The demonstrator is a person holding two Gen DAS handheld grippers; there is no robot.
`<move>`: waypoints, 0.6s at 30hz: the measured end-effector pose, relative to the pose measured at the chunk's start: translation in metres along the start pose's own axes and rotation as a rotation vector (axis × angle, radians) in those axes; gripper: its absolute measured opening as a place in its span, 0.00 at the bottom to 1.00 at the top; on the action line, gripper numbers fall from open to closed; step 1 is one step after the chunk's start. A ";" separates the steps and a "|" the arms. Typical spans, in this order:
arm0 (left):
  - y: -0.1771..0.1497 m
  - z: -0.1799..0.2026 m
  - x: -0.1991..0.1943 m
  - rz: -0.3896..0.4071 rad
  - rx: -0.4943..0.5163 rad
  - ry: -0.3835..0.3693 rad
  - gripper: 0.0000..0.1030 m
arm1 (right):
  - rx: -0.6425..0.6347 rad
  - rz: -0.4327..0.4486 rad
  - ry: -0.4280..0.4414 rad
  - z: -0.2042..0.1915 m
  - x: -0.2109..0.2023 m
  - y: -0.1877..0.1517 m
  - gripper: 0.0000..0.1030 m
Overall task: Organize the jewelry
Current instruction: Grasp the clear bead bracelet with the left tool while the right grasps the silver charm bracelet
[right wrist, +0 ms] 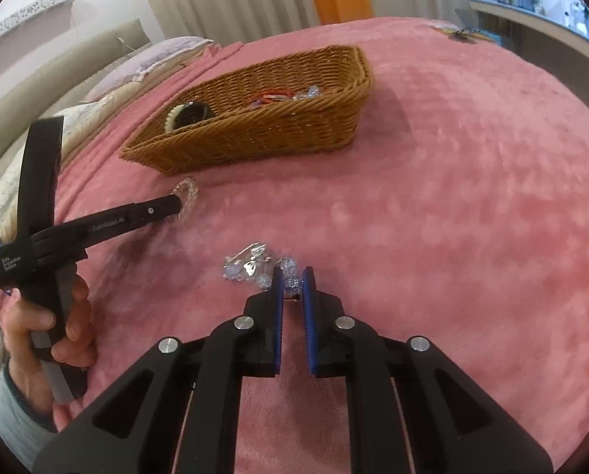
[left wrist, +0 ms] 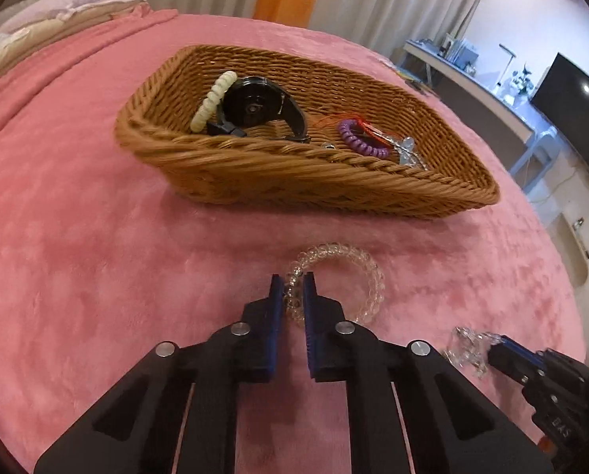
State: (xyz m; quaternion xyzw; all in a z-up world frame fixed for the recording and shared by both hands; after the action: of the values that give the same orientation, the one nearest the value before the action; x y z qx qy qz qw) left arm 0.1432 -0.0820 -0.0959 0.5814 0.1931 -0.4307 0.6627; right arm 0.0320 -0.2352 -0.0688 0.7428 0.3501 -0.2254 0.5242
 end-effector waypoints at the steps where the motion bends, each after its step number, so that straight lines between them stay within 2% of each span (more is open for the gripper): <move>1: -0.006 -0.003 -0.007 0.002 0.000 0.007 0.07 | -0.001 -0.002 0.022 0.000 -0.001 -0.001 0.08; 3: -0.018 -0.009 -0.021 0.012 -0.004 0.012 0.07 | -0.019 -0.008 0.045 -0.005 -0.004 -0.005 0.08; 8: -0.046 -0.025 -0.056 0.062 -0.040 0.005 0.07 | -0.067 -0.005 0.039 -0.014 -0.010 -0.015 0.10; 9: -0.050 -0.028 -0.062 0.078 -0.050 0.003 0.07 | -0.070 0.002 0.038 -0.015 -0.011 -0.015 0.18; 10: -0.052 -0.028 -0.065 0.090 -0.054 -0.003 0.07 | -0.071 0.013 0.033 -0.016 -0.013 -0.015 0.33; 12: -0.057 -0.030 -0.073 0.127 -0.057 -0.030 0.07 | -0.068 0.044 0.008 -0.017 -0.017 -0.014 0.49; 14: -0.059 -0.029 -0.073 0.134 -0.054 -0.043 0.07 | -0.075 0.053 -0.001 -0.016 -0.016 -0.012 0.49; 18: -0.061 -0.024 -0.068 0.129 -0.044 -0.062 0.07 | -0.102 0.017 -0.077 -0.022 0.001 -0.009 0.49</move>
State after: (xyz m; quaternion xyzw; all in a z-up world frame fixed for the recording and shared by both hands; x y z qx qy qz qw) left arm 0.0628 -0.0334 -0.0867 0.5641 0.1439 -0.4008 0.7074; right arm 0.0253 -0.2123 -0.0675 0.7090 0.3343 -0.2312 0.5763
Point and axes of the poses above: each gripper's, at about its wrist camera, not at the fingertips, and x roughly the way its jaws point, z to its right, y to its top, the point moved 3 cm from there along x, roughly the way its jaws point, and after that the axes turned 2 degrees about y, right-handed, at the moved point
